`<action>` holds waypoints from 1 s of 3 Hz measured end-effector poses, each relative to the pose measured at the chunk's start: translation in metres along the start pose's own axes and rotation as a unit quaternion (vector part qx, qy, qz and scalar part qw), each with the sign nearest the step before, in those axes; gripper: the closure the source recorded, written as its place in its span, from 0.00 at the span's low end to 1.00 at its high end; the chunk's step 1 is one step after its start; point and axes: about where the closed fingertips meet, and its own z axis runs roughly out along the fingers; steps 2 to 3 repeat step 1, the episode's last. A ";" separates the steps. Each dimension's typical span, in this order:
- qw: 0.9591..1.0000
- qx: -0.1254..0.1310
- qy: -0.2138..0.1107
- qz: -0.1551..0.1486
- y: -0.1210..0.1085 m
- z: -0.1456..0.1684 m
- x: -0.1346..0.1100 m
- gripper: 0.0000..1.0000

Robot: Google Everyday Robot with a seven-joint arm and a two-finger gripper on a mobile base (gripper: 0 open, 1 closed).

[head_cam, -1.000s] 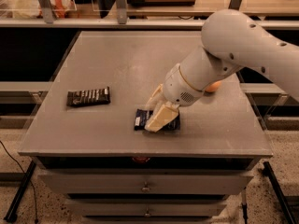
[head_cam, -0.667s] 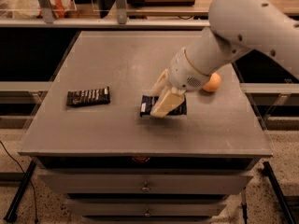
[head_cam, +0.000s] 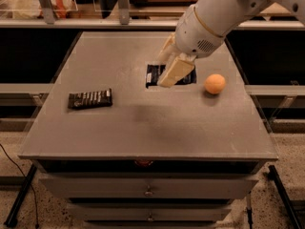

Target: Pick rxbar blueberry

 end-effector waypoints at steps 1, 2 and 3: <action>1.000 0.001 0.003 -0.007 -0.008 -0.011 -0.003 1.00; 1.000 0.001 0.003 -0.007 -0.008 -0.011 -0.003 1.00; 1.000 0.001 0.003 -0.007 -0.008 -0.011 -0.003 1.00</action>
Offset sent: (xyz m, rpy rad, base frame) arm 0.0000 0.0000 0.0000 0.0000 0.0000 0.0000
